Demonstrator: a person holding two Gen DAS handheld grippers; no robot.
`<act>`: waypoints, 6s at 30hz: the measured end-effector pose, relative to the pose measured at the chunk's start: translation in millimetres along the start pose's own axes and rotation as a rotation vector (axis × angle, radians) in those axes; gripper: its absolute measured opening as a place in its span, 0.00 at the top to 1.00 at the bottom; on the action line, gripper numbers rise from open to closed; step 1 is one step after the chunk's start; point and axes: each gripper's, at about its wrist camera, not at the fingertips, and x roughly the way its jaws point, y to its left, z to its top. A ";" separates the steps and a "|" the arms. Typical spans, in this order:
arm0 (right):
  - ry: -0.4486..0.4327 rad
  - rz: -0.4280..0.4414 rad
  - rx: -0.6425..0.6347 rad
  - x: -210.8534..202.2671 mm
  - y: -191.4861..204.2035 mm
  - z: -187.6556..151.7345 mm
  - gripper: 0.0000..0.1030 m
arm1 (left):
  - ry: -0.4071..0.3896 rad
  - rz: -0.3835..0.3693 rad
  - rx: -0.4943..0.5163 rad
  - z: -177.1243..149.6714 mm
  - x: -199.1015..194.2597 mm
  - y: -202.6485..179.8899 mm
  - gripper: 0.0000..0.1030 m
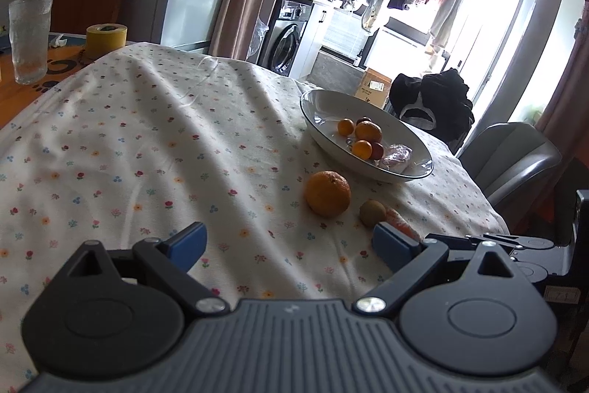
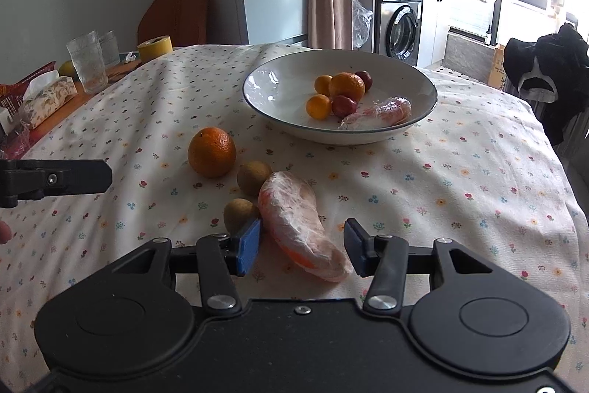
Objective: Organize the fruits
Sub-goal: 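Close the right tool on the pink plastic-wrapped item, then close the left tool on a brown kiwi, then carry both items over the bowl and open the right tool to drop the wrapped item, then open the left tool to drop the kiwi into the bowl, then withdraw both open tools from the bowl toward the remaining orange and kiwi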
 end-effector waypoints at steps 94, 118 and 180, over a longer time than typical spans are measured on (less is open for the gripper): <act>-0.173 0.080 0.204 -21.7 -27.2 55.5 0.82 | 0.007 -0.006 0.030 29.0 37.9 -25.3 0.76; -0.231 0.000 0.337 44.0 -67.2 110.9 0.74 | 0.025 0.026 0.079 72.2 66.0 -21.9 0.76; -0.214 0.046 0.333 -54.8 -29.2 15.6 0.00 | -0.039 -0.002 0.108 65.5 1.5 -31.7 0.04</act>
